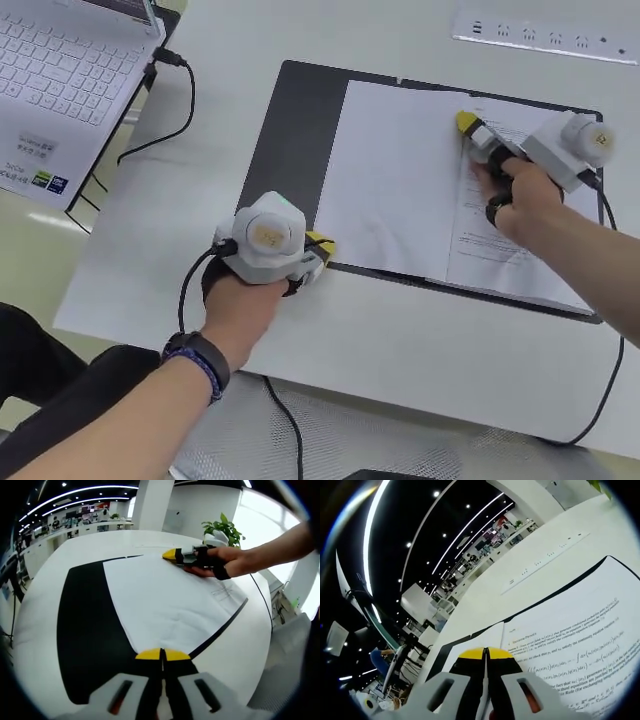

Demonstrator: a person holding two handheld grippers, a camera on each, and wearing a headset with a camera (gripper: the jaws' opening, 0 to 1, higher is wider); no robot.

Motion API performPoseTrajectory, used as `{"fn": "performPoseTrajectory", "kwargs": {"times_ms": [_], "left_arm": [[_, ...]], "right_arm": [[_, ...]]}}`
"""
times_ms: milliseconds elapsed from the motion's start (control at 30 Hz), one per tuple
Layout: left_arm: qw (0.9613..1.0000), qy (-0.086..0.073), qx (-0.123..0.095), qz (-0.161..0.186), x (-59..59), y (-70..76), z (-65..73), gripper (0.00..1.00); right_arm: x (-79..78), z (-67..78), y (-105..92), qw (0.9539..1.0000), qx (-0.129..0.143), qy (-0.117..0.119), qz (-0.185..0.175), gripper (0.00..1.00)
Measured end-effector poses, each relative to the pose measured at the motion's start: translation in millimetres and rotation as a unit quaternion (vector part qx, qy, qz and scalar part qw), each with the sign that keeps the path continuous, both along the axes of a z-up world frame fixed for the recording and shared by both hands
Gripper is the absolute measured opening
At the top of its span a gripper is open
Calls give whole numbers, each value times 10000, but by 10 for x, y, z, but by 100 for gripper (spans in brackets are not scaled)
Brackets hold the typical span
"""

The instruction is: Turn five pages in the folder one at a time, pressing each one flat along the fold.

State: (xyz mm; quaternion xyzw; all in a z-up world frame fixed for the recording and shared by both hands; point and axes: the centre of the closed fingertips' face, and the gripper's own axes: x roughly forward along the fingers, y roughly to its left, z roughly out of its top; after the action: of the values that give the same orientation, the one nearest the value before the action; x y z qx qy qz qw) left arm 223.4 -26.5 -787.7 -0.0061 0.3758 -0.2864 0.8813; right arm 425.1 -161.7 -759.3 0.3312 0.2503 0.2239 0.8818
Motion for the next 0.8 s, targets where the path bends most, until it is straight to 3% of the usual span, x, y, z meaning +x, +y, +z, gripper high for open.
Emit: {"fn": "performPoseTrajectory", "kwargs": {"times_ms": [167,800], "left_arm": [[10000,-1,-15,1,8,-2,-25,0],[9999,-59,37,-78,9,-9,-39,0]], "right_arm": [[-52,-51,-35,10000,-10,-25,76,0],[-505,16,-6,9998,99,-32,162,0]]}}
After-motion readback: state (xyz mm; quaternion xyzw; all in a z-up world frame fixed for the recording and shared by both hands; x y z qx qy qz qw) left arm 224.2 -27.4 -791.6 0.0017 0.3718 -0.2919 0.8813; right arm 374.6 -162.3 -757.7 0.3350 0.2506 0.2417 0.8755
